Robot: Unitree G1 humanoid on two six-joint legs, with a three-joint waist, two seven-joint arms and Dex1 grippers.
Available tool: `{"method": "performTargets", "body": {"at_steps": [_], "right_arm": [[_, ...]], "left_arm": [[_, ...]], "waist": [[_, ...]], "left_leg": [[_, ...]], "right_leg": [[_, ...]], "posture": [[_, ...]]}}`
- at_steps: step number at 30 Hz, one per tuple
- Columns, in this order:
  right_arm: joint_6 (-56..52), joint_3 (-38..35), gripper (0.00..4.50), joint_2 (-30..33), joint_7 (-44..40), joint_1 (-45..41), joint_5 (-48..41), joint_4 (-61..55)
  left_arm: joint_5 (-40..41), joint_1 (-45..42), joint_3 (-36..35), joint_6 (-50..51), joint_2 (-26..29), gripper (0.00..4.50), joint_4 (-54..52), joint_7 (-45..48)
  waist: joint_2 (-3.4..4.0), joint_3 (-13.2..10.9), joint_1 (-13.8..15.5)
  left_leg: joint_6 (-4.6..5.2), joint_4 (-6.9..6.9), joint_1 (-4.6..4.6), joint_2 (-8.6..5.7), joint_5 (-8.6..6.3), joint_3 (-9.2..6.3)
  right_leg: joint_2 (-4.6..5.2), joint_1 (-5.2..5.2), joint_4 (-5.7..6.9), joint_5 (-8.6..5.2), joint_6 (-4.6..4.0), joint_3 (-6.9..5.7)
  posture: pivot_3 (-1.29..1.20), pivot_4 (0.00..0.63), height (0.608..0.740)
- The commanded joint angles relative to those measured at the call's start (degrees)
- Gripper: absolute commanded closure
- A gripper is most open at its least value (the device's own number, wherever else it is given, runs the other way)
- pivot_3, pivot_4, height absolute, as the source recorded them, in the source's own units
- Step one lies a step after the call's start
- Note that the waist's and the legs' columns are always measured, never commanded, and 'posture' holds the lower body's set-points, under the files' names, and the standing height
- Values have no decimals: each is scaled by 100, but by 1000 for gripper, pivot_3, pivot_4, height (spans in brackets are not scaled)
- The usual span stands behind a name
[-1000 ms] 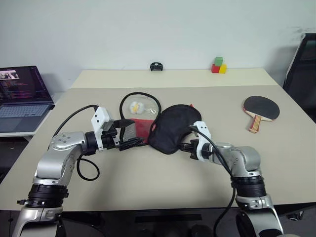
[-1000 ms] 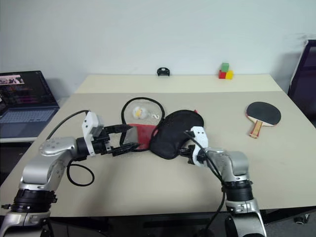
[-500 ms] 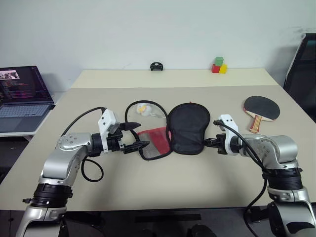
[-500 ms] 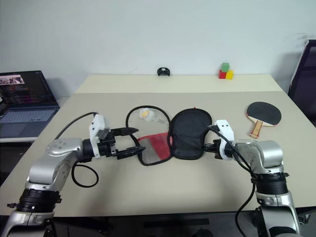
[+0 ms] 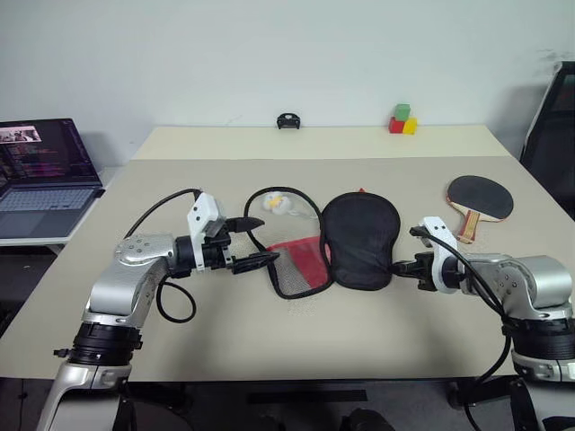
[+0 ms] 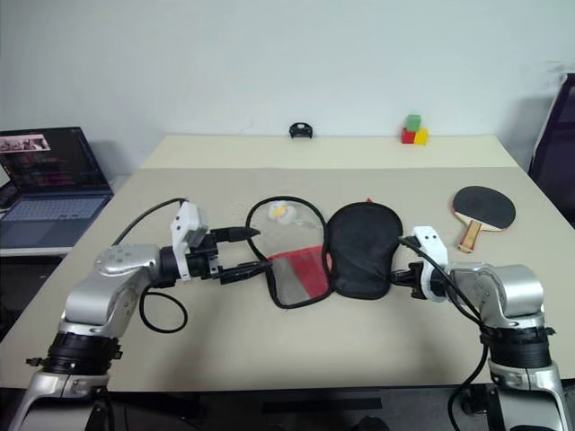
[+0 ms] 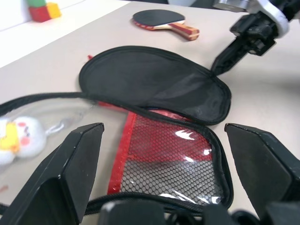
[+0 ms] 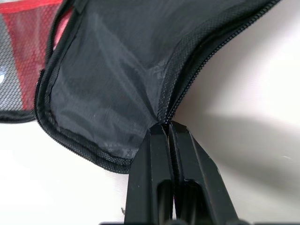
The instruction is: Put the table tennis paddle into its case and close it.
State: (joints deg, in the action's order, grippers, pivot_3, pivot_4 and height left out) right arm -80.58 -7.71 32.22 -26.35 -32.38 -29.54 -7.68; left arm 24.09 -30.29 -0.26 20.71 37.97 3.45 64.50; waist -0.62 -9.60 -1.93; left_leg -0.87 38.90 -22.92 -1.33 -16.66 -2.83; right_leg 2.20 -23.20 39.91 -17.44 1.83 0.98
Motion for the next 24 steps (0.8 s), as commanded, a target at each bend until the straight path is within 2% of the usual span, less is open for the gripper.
{"method": "performTargets", "body": {"at_steps": [1,9,15,18,24], "right_arm": [[118,-113,4473,123,-44,-106,-16,-39],[351,-96,4473,30,-9,-465,47,447],[265,-155,4473,-11,24,-409,13,459],[328,-211,3920,-5,100,-365,69,460],[620,-201,1868,166,196,-345,262,430]], "left_arm": [[-30,-156,-7,-131,-29,0,20,44],[-56,-197,4,-170,-99,0,63,64],[-6,-196,-37,-165,-114,0,33,53],[0,-198,-32,-163,-129,0,18,41],[-4,-202,-20,-170,-154,0,21,38]], "waist": [[0,0,-3],[0,0,-1],[0,0,1],[0,0,1],[0,0,2]], "left_leg": [[0,0,0,0,0,0],[2,1,0,0,1,1],[2,1,-1,0,1,2],[2,1,-1,1,1,1],[2,1,-1,0,2,1]], "right_leg": [[0,0,0,0,0,0],[-1,0,0,0,0,0],[0,0,-1,0,0,1],[0,0,0,0,0,0],[0,0,0,0,0,1]], "posture": [[0,150,740],[0,150,740],[0,150,740],[0,150,740],[0,150,740]]}}
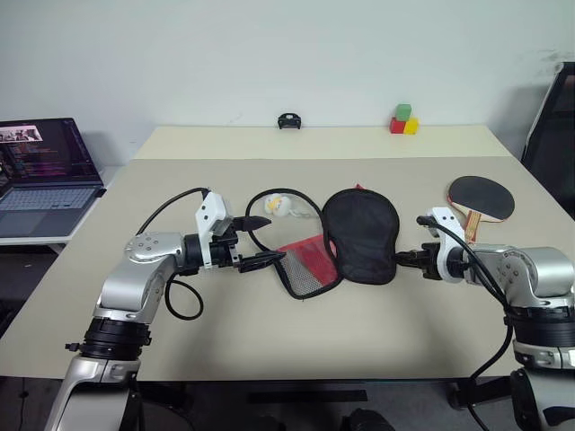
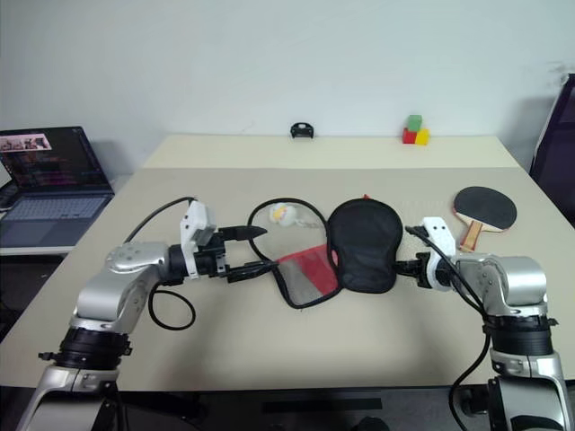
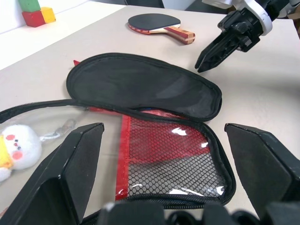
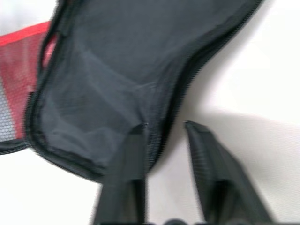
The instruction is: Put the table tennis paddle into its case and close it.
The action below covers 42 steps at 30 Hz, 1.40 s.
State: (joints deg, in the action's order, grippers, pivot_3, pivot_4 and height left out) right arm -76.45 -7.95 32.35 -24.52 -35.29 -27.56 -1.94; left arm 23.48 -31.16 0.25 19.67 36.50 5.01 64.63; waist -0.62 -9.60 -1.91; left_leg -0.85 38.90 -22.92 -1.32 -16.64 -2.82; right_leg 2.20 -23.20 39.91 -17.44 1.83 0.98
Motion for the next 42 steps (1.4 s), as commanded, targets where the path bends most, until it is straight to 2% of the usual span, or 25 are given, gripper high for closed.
{"method": "performTargets", "body": {"at_steps": [1,2,7,9,12,17,20,28,34,41,42], "right_arm": [[220,-191,1542,202,-35,-75,29,-194],[240,-220,1228,242,-81,-101,-5,-238],[656,-556,1228,425,-53,-344,72,-168],[1044,-606,874,516,46,-368,256,-10],[1533,-586,26,567,268,-444,573,346],[2636,-569,26,498,923,-827,1260,1648],[3558,-593,26,343,1567,-1243,1675,2943],[5393,-617,26,-27,2175,-2256,1978,5961],[6139,-420,26,-176,2321,-2514,2249,7029],[6371,-312,26,-246,2372,-2592,2475,7424],[6372,-291,395,-244,2353,-2591,2513,7440]], "left_arm": [[58,-116,-70,-65,-11,0,-135,29],[58,-114,-70,-63,-15,0,-138,31],[62,-109,-73,-61,-43,0,-163,11],[60,-109,-64,-56,-57,0,-185,-4],[61,-126,-58,-42,-71,0,-212,-15],[41,-227,-38,-43,-111,0,-166,-30],[0,-308,-9,-82,-152,0,-77,-26],[-34,-384,3,-96,-181,0,-32,-30],[-37,-346,-37,-70,-156,0,-80,-51],[-39,-302,-54,-48,-136,0,-132,-81],[-39,-294,-54,-48,-135,0,-140,-85]], "waist": [[0,0,1],[0,0,1],[0,0,1],[0,0,4],[-1,0,5],[-1,0,1],[-1,0,-10],[-1,0,-63],[-1,0,-102],[-1,0,-135],[-1,0,-134]], "left_leg": [[0,0,0,0,0,0],[0,0,0,0,0,0],[0,0,0,0,0,1],[1,0,0,0,0,1],[1,0,0,0,0,2],[2,0,1,0,2,7],[2,0,2,0,3,11],[-4,-2,2,2,9,23],[-16,-2,1,2,16,25],[-18,-1,3,3,18,26],[-18,-1,3,3,18,27]], "right_leg": [[0,0,0,0,0,-1],[0,0,0,0,0,-1],[0,0,0,0,0,0],[0,0,0,0,0,0],[0,1,-1,0,0,0],[0,1,1,0,0,2],[0,1,1,0,0,4],[-1,0,0,0,0,11],[0,0,-1,0,0,14],[0,0,2,0,0,16],[0,0,2,0,0,17]], "posture": [[0,150,740],[0,150,740],[0,150,740],[0,150,740],[0,150,740],[0,150,740],[0,150,740],[0,150,740],[0,150,740],[0,150,740],[0,150,740]]}}
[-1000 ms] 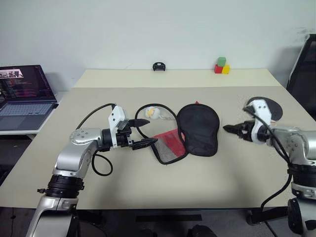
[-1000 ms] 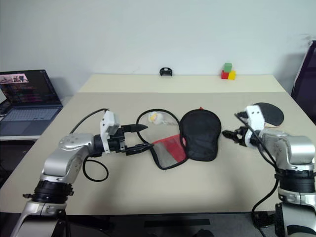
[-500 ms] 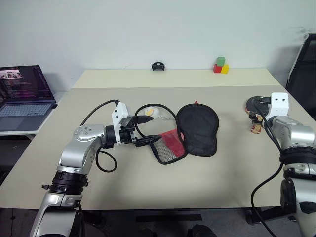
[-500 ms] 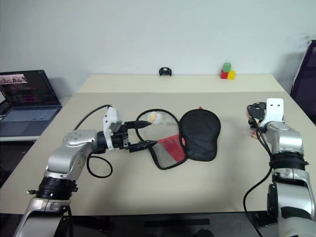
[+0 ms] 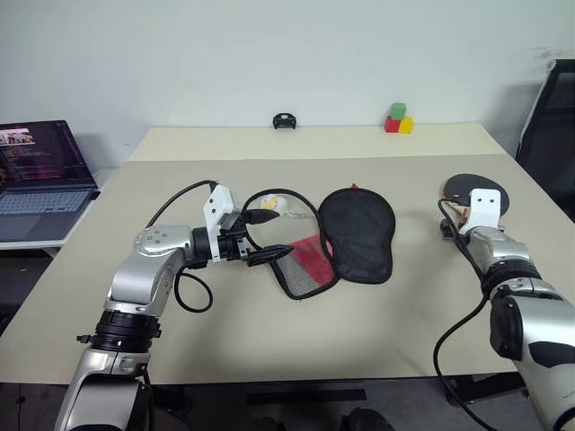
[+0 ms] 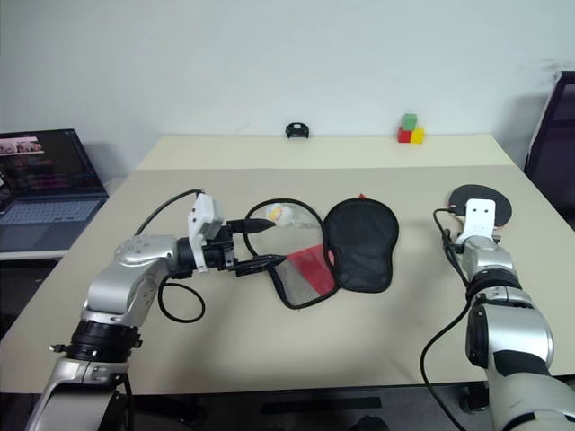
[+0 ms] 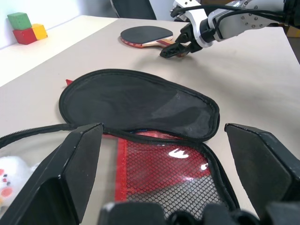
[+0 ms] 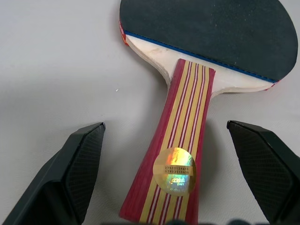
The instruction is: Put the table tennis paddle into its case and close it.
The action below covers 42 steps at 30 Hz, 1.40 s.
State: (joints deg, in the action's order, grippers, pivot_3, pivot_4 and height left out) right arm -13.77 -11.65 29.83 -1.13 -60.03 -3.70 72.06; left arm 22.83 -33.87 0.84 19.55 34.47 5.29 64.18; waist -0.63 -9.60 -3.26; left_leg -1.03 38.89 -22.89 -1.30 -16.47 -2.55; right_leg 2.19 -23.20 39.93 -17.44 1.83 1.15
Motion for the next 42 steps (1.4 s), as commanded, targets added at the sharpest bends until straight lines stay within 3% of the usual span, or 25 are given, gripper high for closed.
{"method": "performTargets", "body": {"at_steps": [1,9,15,23,29,34,42], "right_arm": [[99,95,638,11,-1,-112,162,52],[-102,125,3108,91,-56,95,195,-63],[-851,245,3120,343,-700,421,174,-876],[-4350,156,3120,988,-1917,2904,-658,-6435],[-6017,-382,3122,1114,-2073,4414,-1206,-9170],[-6771,-727,3126,943,-2049,4979,-1430,-10225],[-6639,-627,3126,696,-1944,4910,-1369,-9954]], "left_arm": [[26,-17,-112,-34,67,0,-175,-44],[18,-3,-71,-59,29,0,-151,-53],[52,-1,-26,-25,0,0,-174,-8],[190,130,116,124,-158,0,-532,78],[400,130,275,376,-244,0,-901,251],[448,76,397,461,-200,0,-1009,436],[379,-68,469,411,-254,0,-864,478]], "waist": [[0,0,0],[0,0,-17],[-1,1,2],[3,3,112],[4,3,139],[3,3,139],[1,4,132]], "left_leg": [[0,0,0,0,0,0],[0,2,3,0,0,4],[0,2,3,2,0,2],[6,-1,-9,4,-4,-16],[24,3,0,2,-13,-19],[26,5,6,-1,-12,-21],[26,5,7,-3,-11,-21]], "right_leg": [[0,0,0,0,0,0],[0,1,2,0,0,5],[-1,2,3,0,0,3],[-2,0,-3,0,0,-10],[-4,5,5,0,0,-8],[-4,11,7,0,0,-11],[-5,13,5,0,0,-11]], "posture": [[0,150,740],[0,150,740],[0,150,740],[0,150,740],[0,150,740],[0,150,740],[0,150,740]]}}
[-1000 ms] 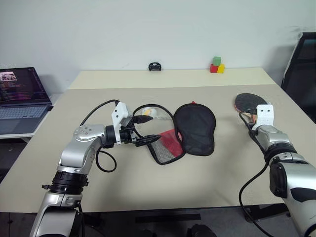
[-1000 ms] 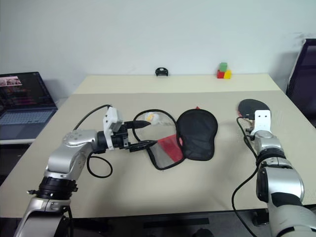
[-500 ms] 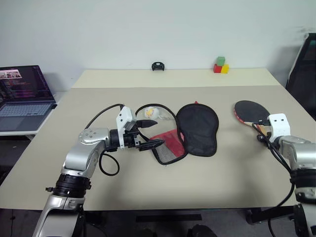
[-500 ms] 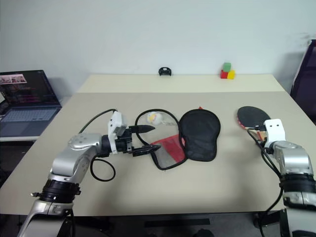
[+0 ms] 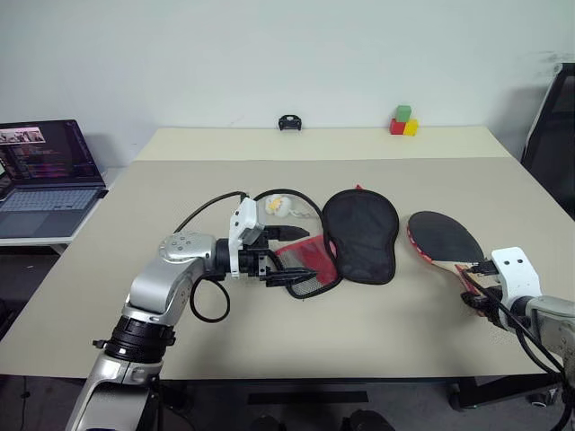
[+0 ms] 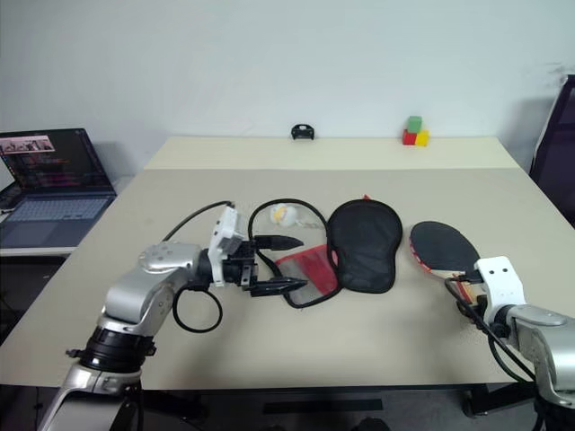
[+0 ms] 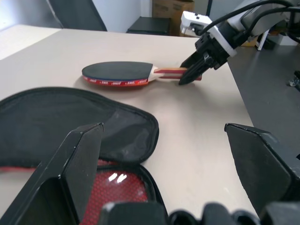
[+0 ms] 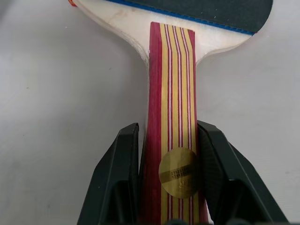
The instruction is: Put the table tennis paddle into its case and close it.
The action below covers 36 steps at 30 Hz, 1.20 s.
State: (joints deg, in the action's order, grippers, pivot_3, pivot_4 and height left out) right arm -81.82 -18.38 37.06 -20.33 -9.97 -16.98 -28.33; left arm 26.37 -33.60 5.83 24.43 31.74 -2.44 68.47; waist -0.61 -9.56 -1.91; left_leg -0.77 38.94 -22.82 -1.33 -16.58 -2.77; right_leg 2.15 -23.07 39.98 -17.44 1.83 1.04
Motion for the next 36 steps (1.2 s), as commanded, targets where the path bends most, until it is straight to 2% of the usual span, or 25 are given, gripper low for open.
{"method": "performTargets", "body": {"at_steps": [1,3,6,16,21,25,27,32,36], "right_arm": [[200,37,3126,-30,-14,-111,-34,141],[275,93,2418,7,-25,-126,-29,247],[400,201,1658,29,-25,-200,-15,421],[971,577,1658,-118,88,-793,82,1163],[1242,746,1658,-34,42,-819,165,1463],[1261,742,1658,-10,43,-674,189,1512],[1241,696,2033,-56,106,-615,192,1518],[1394,598,3373,-178,293,-660,268,1473],[1559,523,3422,-215,506,-863,351,1464]], "left_arm": [[22,-87,-34,-80,28,0,-96,43],[23,-49,-53,-75,51,0,-126,29],[24,38,-83,-60,89,0,-199,-17],[43,100,-113,-44,113,0,-287,-129],[50,121,-128,-53,144,0,-306,-163],[63,167,-156,-42,183,0,-350,-175],[72,194,-172,-30,206,0,-377,-186],[71,239,-211,-12,274,0,-408,-233],[59,233,-249,-30,305,0,-381,-283]], "waist": [[0,0,-5],[0,0,-5],[-1,1,-6],[-3,1,-11],[-12,7,-15],[-13,6,-10],[-14,6,-1],[-21,9,9],[-22,8,9]], "left_leg": [[0,0,1,0,0,0],[1,0,1,0,1,1],[1,0,4,0,1,1],[2,1,9,0,2,-1],[3,1,14,1,2,0],[4,-2,67,1,1,-4],[4,-7,92,1,0,-6],[4,-6,100,-1,0,-9],[4,-5,99,-1,0,-10]], "right_leg": [[0,0,0,0,0,1],[0,0,1,0,0,1],[0,3,1,0,0,1],[0,9,1,0,0,0],[0,13,1,1,0,1],[0,70,-10,0,0,-4],[0,96,-18,0,1,-5],[1,107,-20,0,2,-8],[2,107,-22,1,3,-7]], "posture": [[0,150,740],[0,150,740],[0,150,740],[0,150,740],[0,150,740],[0,150,740],[0,150,740],[0,150,740],[0,150,740]]}}
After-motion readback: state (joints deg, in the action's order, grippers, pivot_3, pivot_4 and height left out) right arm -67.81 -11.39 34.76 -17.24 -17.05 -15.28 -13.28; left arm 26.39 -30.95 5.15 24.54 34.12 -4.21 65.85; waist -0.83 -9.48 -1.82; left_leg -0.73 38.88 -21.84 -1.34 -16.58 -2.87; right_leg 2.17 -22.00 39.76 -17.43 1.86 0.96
